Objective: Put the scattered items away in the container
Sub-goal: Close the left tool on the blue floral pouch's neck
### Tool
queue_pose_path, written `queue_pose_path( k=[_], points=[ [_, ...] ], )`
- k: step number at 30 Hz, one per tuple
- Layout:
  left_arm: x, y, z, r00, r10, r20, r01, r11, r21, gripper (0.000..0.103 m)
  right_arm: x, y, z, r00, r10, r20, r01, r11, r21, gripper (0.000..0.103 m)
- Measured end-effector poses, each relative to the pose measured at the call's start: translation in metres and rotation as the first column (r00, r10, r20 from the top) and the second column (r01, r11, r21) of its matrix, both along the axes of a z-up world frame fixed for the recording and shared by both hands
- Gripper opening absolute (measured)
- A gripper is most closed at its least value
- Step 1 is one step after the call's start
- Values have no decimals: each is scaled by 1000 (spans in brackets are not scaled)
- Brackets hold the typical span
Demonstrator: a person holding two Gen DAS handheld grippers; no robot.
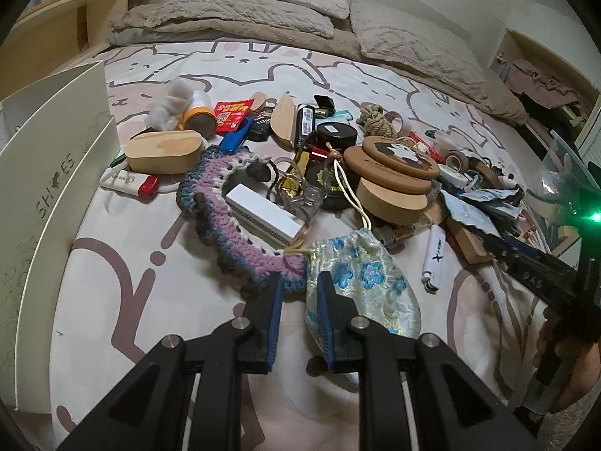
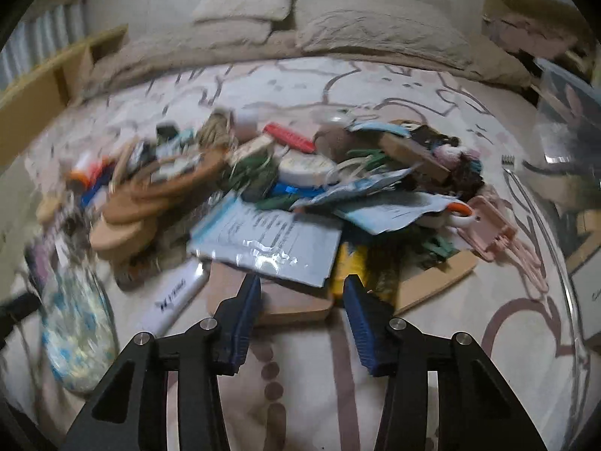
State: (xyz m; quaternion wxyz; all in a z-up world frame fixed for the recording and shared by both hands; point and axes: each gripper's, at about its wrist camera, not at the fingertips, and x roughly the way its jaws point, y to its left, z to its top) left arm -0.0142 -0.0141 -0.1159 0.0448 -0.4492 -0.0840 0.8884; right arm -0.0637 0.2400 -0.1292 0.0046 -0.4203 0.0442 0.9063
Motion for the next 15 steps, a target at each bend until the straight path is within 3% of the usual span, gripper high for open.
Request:
queue_pose_path(
  k=[2, 3, 5, 7, 13, 15],
  points=[
    [1, 2, 3, 1000, 3, -14, -3, 1000, -4, 52, -1, 7, 5, 999, -20, -36, 17, 998, -68, 50],
    [2, 4, 4, 1000, 3, -22, -3, 1000, -10, 57, -3, 8, 6, 999, -24, -47, 19, 996, -86, 72],
    [3, 8, 5, 999, -5, -32, 5, 1000, -28, 58, -4, 5, 8, 996, -35, -79, 28, 996, -86, 103],
    [3, 14, 4, 999, -20, -31, 19, 999, -41, 61, -6, -4, 10, 995, -18, -102, 12, 998, -60, 103],
    [3, 27, -4, 998, -54, -12, 53, 996, -68, 68, -21, -27, 1, 997, 46, -65, -45, 999, 16, 103],
    [3, 31, -5, 998, -60, -11, 59, 995, -75, 79, -24, -31, -5, 998, 50, -48, -49, 998, 27, 103]
  ],
)
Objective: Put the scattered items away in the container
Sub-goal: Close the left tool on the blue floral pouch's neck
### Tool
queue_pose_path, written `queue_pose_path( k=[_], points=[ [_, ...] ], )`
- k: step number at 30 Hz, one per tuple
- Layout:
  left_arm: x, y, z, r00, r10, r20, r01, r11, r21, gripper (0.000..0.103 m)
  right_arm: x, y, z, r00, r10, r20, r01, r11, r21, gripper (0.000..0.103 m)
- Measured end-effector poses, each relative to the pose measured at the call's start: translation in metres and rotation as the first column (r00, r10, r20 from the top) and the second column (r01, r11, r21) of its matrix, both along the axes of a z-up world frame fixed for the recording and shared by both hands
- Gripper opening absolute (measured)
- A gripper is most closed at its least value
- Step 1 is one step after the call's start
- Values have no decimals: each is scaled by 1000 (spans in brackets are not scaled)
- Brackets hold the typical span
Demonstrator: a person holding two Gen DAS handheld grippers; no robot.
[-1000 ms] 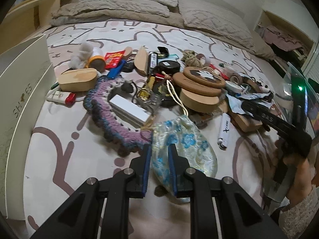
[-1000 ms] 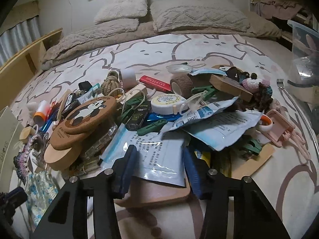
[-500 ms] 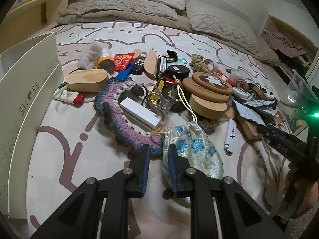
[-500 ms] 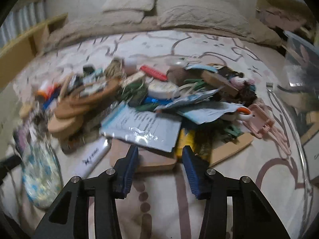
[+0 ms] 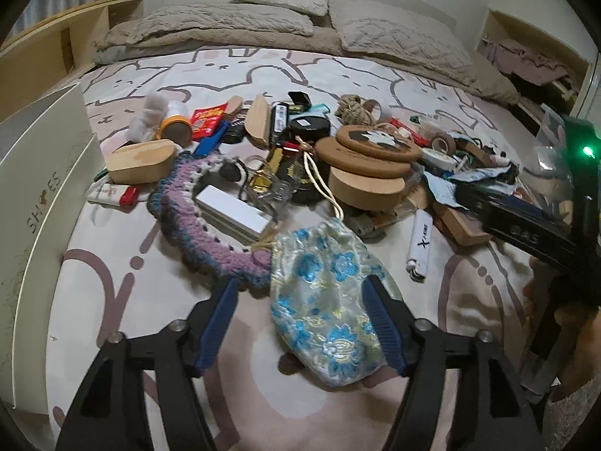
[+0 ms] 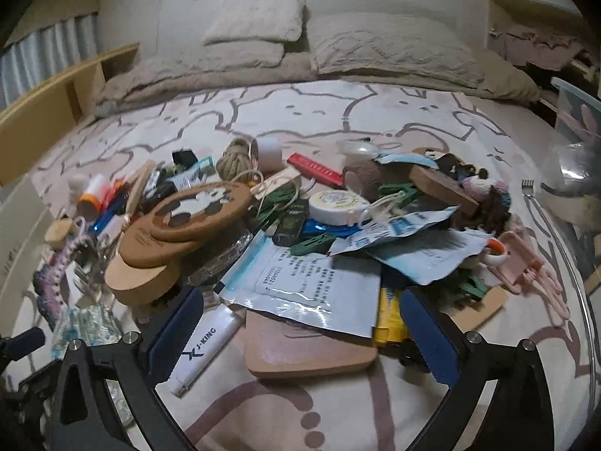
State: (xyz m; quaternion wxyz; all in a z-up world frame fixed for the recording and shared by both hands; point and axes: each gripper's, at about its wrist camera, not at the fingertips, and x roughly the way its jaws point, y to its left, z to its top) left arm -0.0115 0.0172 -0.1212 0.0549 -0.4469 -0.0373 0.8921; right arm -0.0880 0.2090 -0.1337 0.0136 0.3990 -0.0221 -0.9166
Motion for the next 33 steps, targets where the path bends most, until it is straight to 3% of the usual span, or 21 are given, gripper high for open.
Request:
queue_pose_path(
  k=[5, 16, 28, 33],
  points=[
    [-2, 6, -6, 1000, -3, 11, 3, 1000, -6, 94, -13, -3, -13, 999, -10, 44, 9, 1000, 11, 103],
    [-6, 22, -26, 997, -29, 65, 30, 1000, -8, 95, -27, 1, -24, 996, -28, 79, 33, 997, -70, 103],
    [-7, 31, -33, 997, -41, 73, 42, 999, -12, 97, -35, -10, -28, 994, -12, 110, 13, 1000, -1, 103],
    [-7, 30, -33, 997, -39, 72, 39, 999, -11, 97, -38, -1, -28, 993, -46, 109, 51, 998, -43, 103]
  ],
)
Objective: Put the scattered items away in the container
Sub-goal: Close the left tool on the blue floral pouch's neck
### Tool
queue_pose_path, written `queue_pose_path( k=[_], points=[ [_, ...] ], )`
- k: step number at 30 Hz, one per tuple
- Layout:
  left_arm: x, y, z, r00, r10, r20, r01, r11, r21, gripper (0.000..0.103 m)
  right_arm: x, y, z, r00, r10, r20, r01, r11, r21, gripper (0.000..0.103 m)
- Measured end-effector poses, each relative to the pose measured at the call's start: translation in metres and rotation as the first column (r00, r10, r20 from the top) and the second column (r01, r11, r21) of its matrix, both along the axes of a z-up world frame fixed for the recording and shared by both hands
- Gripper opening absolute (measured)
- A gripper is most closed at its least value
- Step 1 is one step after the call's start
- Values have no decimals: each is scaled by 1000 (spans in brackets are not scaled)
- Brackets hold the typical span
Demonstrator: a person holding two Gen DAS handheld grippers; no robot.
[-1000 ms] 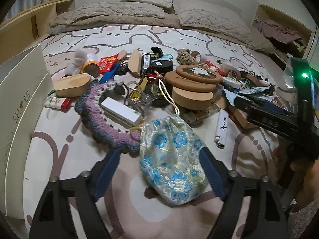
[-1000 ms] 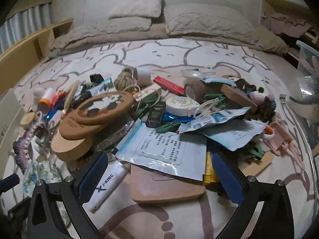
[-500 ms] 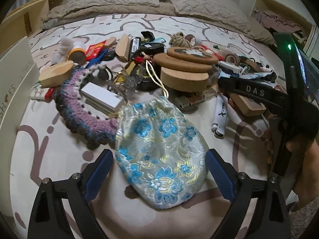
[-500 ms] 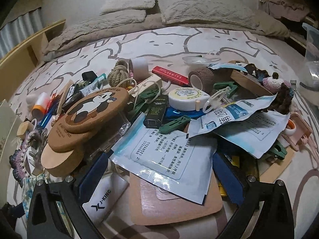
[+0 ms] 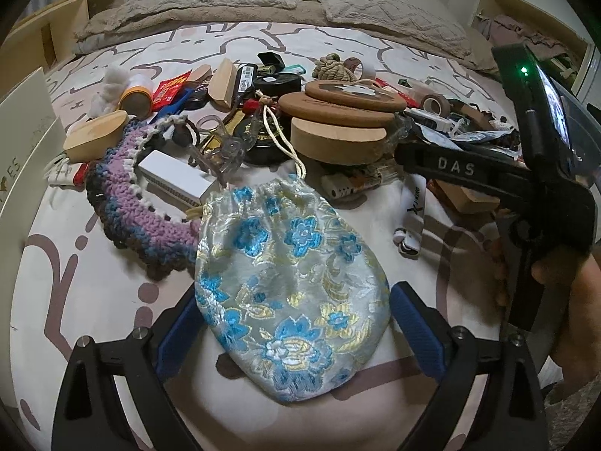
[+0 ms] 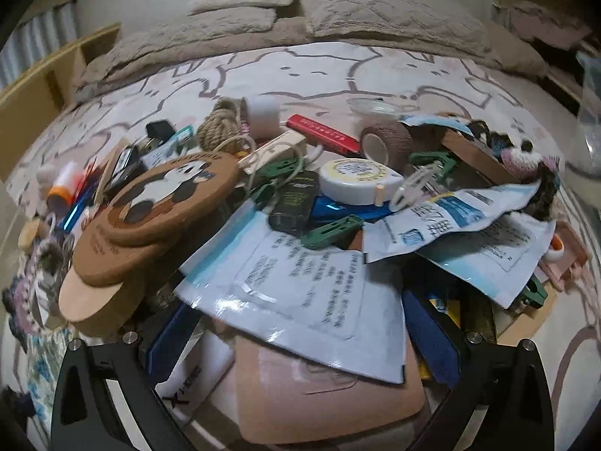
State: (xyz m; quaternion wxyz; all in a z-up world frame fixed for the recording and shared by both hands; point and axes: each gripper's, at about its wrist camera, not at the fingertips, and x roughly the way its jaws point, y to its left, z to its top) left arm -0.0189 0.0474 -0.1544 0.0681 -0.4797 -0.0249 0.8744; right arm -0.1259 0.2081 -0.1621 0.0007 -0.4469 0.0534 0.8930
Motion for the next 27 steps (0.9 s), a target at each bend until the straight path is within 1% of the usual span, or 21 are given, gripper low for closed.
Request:
queue_pose_path(
  k=[7, 8, 10, 11, 12, 13, 15, 16, 18, 19, 21, 22, 24, 25, 26, 27],
  points=[
    [-2, -6, 1, 1000, 24, -11, -23, 999, 27, 97, 6, 19, 8, 996, -81, -40, 76, 992, -103, 103],
    [-2, -7, 2, 1000, 26, -11, -26, 999, 35, 95, 7, 20, 10, 995, -86, -43, 81, 991, -110, 103],
    [-3, -9, 3, 999, 31, -13, -30, 999, 40, 95, 8, 21, 12, 994, -93, -53, 87, 990, -107, 99],
    [-3, -9, 3, 999, 33, -14, -32, 999, 40, 94, 9, 21, 13, 994, -95, -58, 89, 991, -100, 91],
    [-3, -9, 3, 999, 34, -14, -34, 999, 39, 90, 9, 20, 14, 993, -97, -62, 91, 992, -93, 81],
    [-3, -9, 2, 999, 36, -15, -36, 999, 38, 88, 10, 20, 15, 993, -99, -63, 93, 992, -89, 78],
    [-4, -11, 2, 999, 40, -19, -40, 999, 32, 80, 10, 22, 15, 993, -93, -66, 86, 991, -102, 70],
    [-4, -11, 2, 999, 41, -21, -40, 999, 29, 78, 11, 23, 15, 994, -90, -69, 82, 990, -112, 68],
    [-4, -12, 2, 999, 42, -23, -41, 999, 28, 70, 11, 26, 16, 993, -90, -77, 81, 989, -122, 55],
    [-4, -12, 3, 999, 42, -25, -42, 999, 30, 68, 12, 27, 18, 992, -91, -83, 80, 989, -126, 53],
    [-3, -16, 3, 999, 47, -27, -46, 998, 36, 58, 13, 29, 20, 992, -86, -92, 72, 988, -138, 48],
    [-3, -18, 3, 998, 49, -28, -48, 998, 40, 55, 14, 29, 21, 992, -82, -96, 68, 987, -144, 48],
    [-3, -21, 4, 998, 51, -27, -50, 998, 46, 42, 17, 29, 23, 992, -76, -99, 61, 987, -149, 47],
    [-3, -22, 5, 998, 52, -28, -51, 998, 46, 38, 19, 29, 24, 992, -73, -99, 57, 987, -152, 47],
    [-3, -23, 5, 998, 53, -28, -52, 997, 48, 32, 21, 29, 25, 993, -66, -95, 51, 987, -155, 47],
    [-3, -24, 6, 998, 53, -28, -52, 997, 51, 30, 23, 28, 26, 994, -61, -91, 46, 987, -156, 47]
  ],
)
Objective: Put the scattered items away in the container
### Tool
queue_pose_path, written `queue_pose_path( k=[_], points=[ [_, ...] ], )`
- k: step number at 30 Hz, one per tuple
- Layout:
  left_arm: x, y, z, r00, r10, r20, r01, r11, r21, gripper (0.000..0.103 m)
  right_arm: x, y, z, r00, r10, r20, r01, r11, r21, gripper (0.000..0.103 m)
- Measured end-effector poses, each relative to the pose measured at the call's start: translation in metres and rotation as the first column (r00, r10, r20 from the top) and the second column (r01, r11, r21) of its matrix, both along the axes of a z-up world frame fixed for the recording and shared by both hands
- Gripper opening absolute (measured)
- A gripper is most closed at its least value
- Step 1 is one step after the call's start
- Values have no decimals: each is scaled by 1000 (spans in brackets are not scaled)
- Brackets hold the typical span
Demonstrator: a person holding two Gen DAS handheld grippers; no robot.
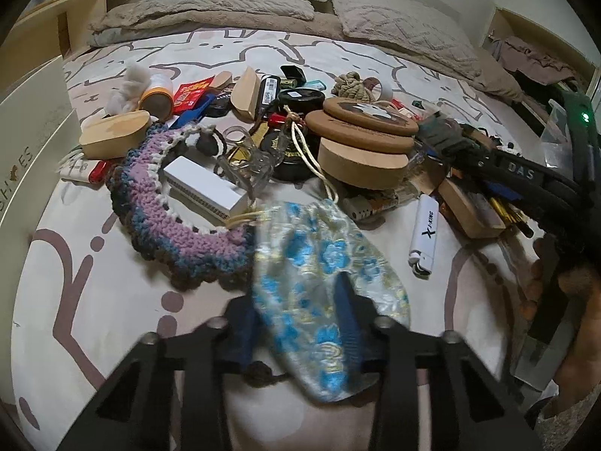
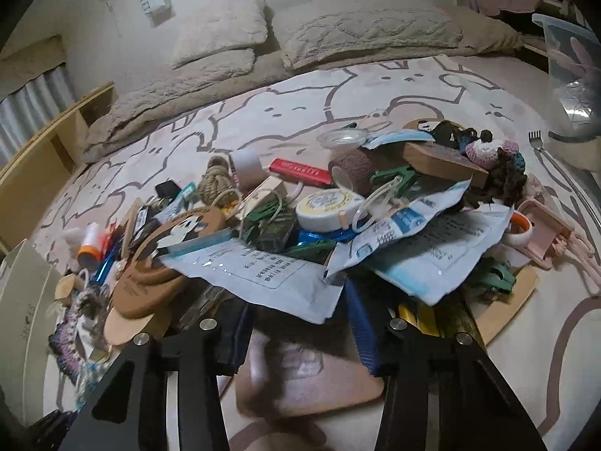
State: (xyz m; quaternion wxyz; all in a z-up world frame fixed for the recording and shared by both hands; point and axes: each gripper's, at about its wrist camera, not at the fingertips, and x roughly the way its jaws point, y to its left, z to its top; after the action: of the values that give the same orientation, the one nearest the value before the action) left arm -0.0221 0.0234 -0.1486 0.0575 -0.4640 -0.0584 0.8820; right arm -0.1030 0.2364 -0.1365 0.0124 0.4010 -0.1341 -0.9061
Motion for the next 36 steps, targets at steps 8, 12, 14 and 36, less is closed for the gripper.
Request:
queue_pose_path(
  k=[8, 12, 14, 36],
  points=[
    [4, -2, 7, 1000, -13, -16, 14, 1000, 27, 17, 9, -11, 1, 1000, -9, 2, 9, 976, 218, 47],
    [5, -5, 11, 1000, -10, -19, 11, 999, 49, 16, 10, -25, 1, 999, 30, -15, -23, 943, 333, 47],
    [4, -8, 11, 1000, -7, -16, 8, 998, 59, 16, 11, -35, 1, 998, 57, -26, -41, 912, 408, 47],
    [0, -16, 5, 999, -7, 46, 0, 989, 147, 16, -7, -94, -27, 939, 340, 54, -243, 545, 802, 47]
  ],
)
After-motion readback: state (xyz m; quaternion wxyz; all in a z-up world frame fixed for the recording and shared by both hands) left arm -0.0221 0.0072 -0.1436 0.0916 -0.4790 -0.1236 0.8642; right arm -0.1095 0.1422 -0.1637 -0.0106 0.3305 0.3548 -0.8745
